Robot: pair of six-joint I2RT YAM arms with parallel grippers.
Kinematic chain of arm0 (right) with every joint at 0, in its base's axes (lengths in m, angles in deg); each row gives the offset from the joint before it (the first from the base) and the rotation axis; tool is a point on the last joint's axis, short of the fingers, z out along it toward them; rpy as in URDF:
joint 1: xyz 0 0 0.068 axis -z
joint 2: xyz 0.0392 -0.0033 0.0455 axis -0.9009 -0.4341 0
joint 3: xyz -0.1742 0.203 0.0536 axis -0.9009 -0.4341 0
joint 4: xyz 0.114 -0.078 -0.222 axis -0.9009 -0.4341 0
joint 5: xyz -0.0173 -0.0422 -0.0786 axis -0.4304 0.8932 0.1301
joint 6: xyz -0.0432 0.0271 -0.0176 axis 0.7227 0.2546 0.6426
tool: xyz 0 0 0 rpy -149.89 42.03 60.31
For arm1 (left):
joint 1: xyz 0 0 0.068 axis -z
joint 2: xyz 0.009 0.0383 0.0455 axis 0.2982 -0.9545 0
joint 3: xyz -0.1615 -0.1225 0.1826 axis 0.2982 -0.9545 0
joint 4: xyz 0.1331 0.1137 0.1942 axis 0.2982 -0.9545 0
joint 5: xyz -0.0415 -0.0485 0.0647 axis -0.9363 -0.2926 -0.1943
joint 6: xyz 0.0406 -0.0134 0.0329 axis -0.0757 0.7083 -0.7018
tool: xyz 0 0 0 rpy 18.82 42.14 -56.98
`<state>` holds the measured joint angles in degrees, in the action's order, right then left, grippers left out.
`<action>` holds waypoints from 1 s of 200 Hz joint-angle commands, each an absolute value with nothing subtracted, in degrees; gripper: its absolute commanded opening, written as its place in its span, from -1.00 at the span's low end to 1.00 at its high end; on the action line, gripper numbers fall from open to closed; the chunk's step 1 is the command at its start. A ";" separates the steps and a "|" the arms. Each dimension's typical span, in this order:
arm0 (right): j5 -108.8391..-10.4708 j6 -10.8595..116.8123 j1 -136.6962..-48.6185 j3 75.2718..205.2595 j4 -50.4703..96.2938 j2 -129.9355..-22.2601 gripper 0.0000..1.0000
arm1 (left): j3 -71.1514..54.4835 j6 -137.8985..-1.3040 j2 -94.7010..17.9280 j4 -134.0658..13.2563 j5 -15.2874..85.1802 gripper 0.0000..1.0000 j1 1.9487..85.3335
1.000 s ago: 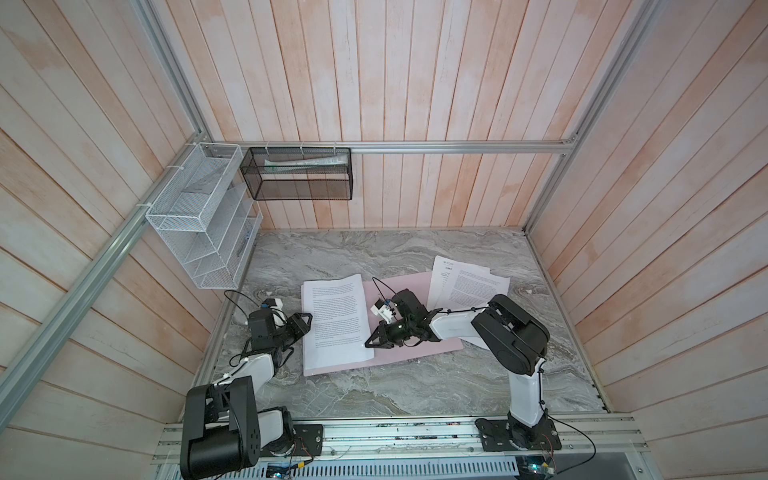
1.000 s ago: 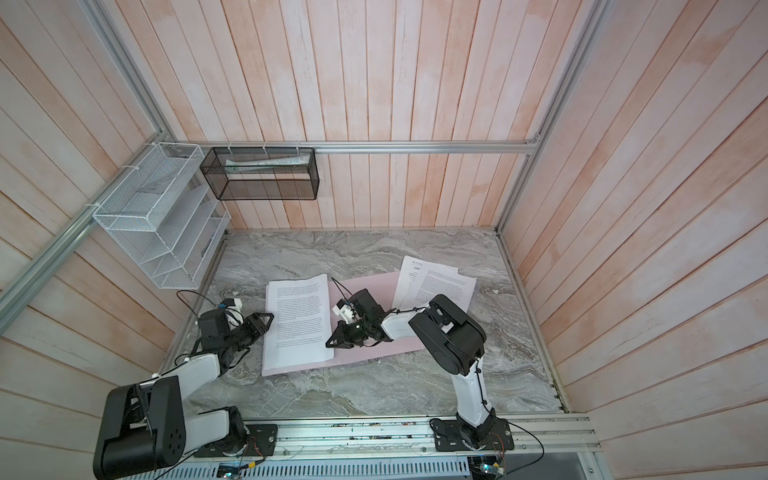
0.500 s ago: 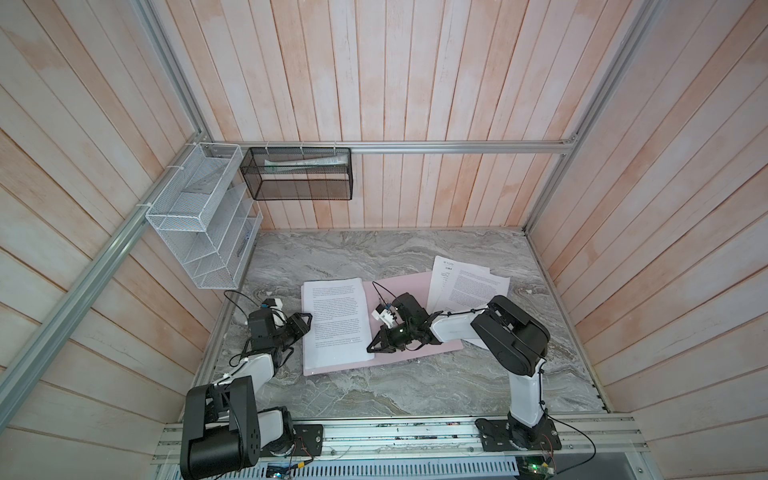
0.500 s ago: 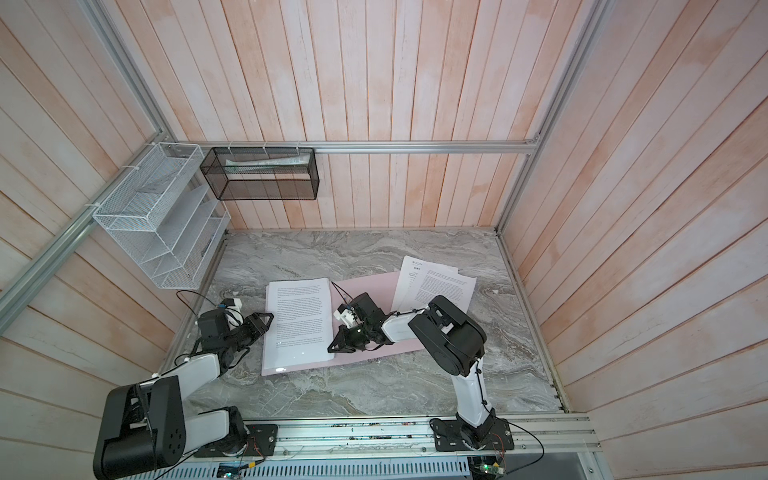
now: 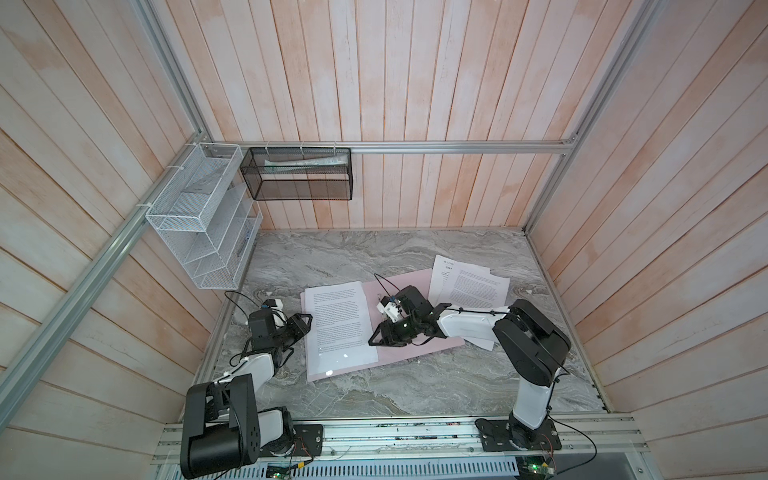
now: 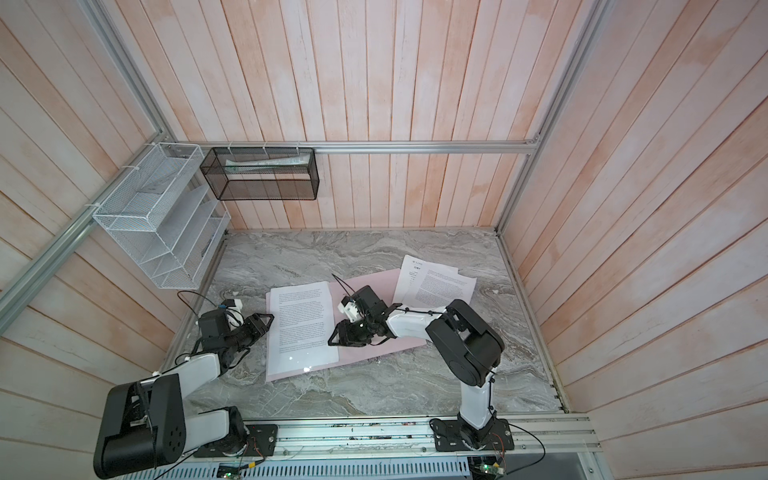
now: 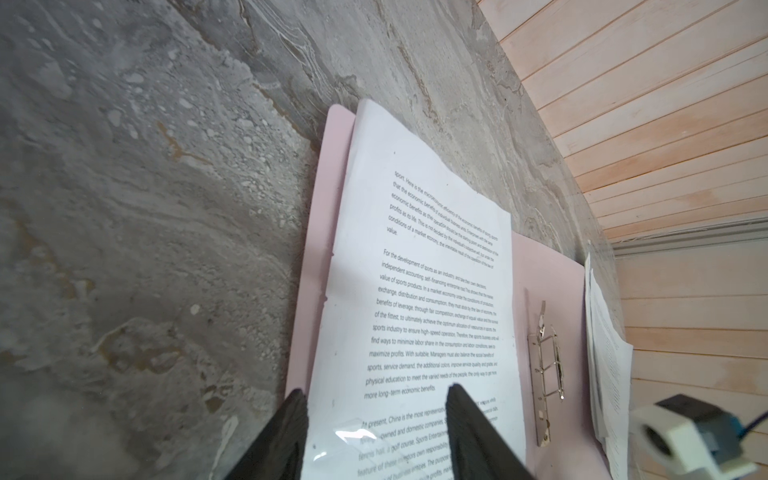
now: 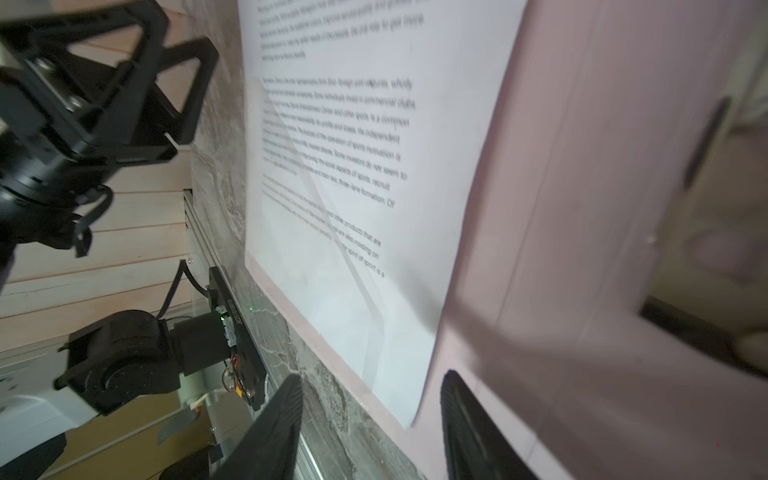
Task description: Put the files into the folder
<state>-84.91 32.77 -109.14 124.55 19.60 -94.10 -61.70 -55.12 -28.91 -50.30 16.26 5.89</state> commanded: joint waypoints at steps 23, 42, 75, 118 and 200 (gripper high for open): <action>-78.69 40.69 -105.98 137.24 11.62 -97.20 0.00 | -61.30 -54.83 -27.81 -50.81 18.52 0.12 5.95; -77.68 48.45 -105.76 153.68 4.06 -106.78 -0.01 | -62.32 -54.59 -25.18 -51.08 20.12 0.14 5.86; -74.64 59.26 -105.59 191.16 -12.96 -127.60 -0.02 | -64.38 -53.64 -19.45 -51.93 22.86 0.27 4.77; -82.60 59.71 -103.93 220.19 -14.85 -146.11 -0.05 | -68.14 -51.17 -10.78 -52.40 27.28 0.39 3.93; -80.18 52.33 -102.34 188.84 6.33 -131.92 -0.07 | -64.31 -51.03 -16.10 -51.11 29.38 0.50 3.64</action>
